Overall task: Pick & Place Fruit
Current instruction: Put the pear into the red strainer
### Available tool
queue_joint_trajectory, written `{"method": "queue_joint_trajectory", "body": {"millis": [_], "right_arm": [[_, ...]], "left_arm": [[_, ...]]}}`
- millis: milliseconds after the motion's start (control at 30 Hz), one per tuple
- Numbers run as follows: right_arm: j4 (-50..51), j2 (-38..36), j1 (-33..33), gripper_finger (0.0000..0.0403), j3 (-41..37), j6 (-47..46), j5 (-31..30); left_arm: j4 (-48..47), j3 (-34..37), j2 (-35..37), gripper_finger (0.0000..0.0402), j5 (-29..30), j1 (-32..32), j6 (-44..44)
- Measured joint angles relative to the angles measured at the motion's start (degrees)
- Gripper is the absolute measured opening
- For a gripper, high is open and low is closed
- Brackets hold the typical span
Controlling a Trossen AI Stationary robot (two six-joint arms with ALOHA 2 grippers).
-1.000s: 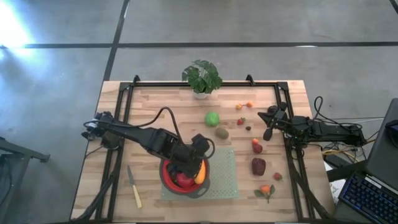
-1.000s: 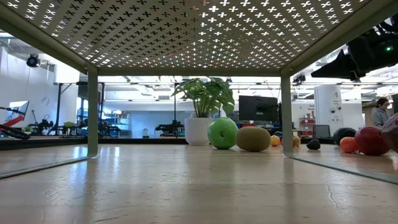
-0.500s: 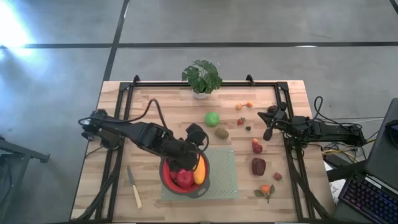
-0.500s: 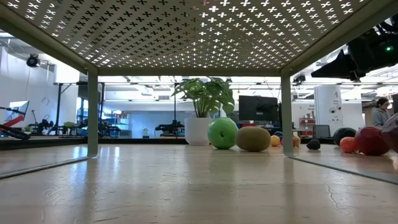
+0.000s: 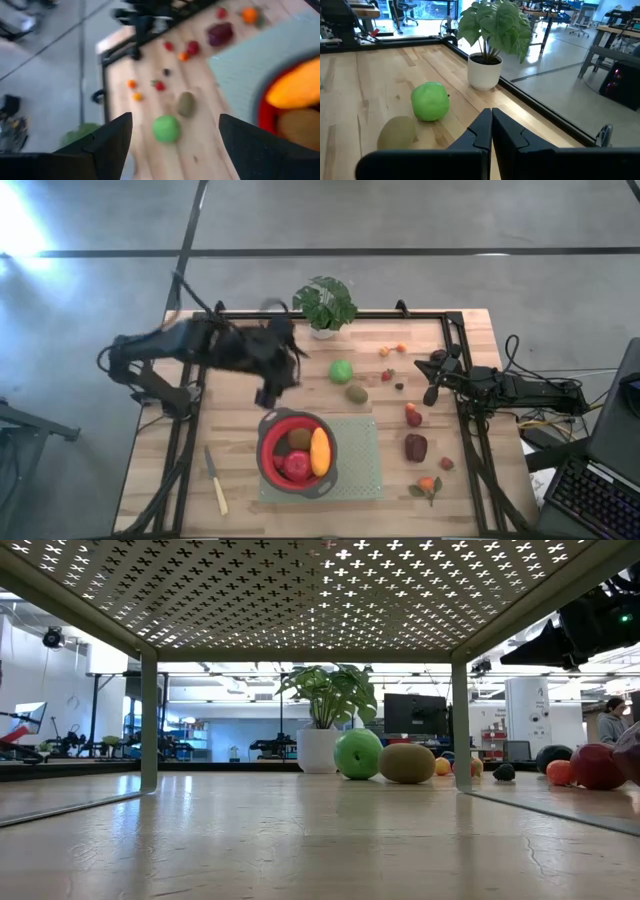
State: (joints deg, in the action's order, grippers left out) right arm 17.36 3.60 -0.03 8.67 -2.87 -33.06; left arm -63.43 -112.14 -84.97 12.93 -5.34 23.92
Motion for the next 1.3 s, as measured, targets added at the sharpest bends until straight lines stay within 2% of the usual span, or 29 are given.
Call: {"method": "queue_joint_trajectory", "body": {"millis": [300, 600, 900, 1167, 1300], "right_arm": [[0.0, 0.0, 0.0, 0.0008, 0.0, 0.0, 0.0], [0.0, 0.0, 0.0, 0.0009, 0.0, 0.1, 0.0], [0.0, 0.0, 0.0, 0.0008, 0.0, 0.2, 0.0], [0.0, 0.0, 0.0, 0.0008, 0.0, 0.7, 0.0], [-0.1, -0.1, 0.0, 0.0008, 0.0, -4.6, 0.0]], "left_arm": [[10.2, 6.4, 10.5, 0.0301, 0.0, 10.7, -1.1], [25.2, 23.5, 20.4, 0.0301, -0.1, 19.4, -3.5], [43.1, 43.9, 29.1, 0.0301, -0.3, 20.7, -3.7], [48.1, 57.0, 36.1, 0.0301, -3.0, 20.7, -10.1], [52.6, 64.0, 39.5, 0.0301, -3.0, 20.7, -11.2]]}}
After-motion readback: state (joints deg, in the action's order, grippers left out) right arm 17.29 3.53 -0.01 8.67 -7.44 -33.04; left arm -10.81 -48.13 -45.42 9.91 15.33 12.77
